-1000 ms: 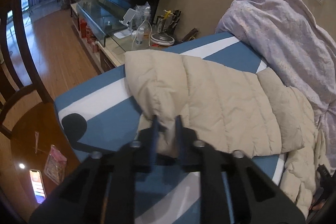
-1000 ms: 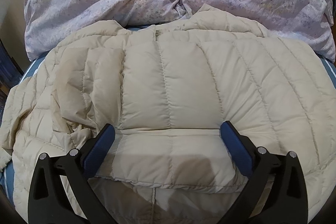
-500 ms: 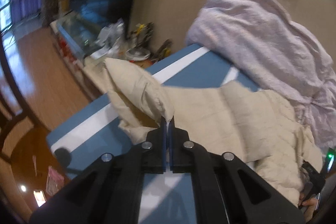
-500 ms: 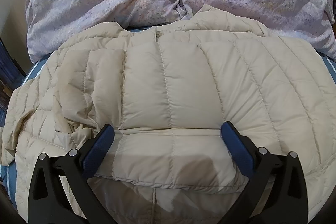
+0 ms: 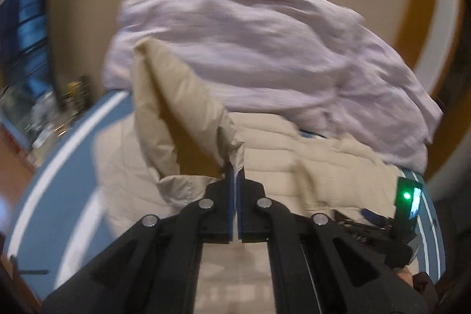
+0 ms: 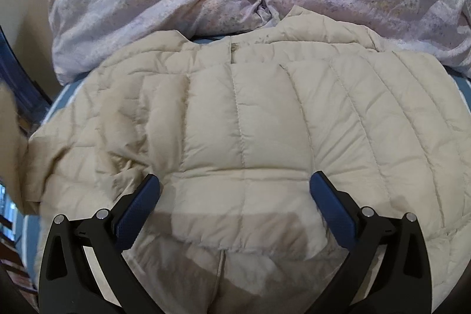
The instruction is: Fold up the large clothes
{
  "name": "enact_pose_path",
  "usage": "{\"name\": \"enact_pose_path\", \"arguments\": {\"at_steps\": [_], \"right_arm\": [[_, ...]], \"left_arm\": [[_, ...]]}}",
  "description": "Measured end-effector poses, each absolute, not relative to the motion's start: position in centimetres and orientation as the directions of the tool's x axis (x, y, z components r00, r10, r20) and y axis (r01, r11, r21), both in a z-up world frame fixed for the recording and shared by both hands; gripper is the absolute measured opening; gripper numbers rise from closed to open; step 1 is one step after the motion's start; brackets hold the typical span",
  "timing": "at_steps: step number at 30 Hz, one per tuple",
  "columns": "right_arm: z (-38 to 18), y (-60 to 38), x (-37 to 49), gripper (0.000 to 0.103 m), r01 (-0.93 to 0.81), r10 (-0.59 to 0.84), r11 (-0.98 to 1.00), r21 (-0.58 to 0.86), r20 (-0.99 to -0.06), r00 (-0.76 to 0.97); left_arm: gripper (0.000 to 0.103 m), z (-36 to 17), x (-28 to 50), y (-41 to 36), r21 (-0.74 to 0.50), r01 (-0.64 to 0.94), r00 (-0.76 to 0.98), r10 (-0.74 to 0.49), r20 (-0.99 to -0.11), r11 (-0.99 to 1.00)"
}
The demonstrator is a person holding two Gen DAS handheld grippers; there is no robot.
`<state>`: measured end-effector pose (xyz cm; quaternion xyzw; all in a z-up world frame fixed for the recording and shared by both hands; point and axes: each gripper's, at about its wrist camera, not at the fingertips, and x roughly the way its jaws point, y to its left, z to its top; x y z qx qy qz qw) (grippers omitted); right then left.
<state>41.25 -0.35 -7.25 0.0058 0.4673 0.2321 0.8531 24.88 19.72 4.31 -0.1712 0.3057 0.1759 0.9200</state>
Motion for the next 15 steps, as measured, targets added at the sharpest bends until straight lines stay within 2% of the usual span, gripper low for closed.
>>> {"name": "enact_pose_path", "arguments": {"at_steps": [8,15], "right_arm": [[-5.4,-4.6,40.4,0.102,-0.388,0.427,0.887,0.252,-0.77,0.475],[-4.3,-9.4,40.1,0.102,-0.345,0.359,0.921,0.183,-0.742,0.566]], "left_arm": [[0.002,3.2,31.0,11.9,-0.235,-0.255,0.771,0.051,-0.634,0.938],[0.002,2.5,35.0,5.7,-0.295,-0.115,0.772,-0.102,-0.627,0.949]]}}
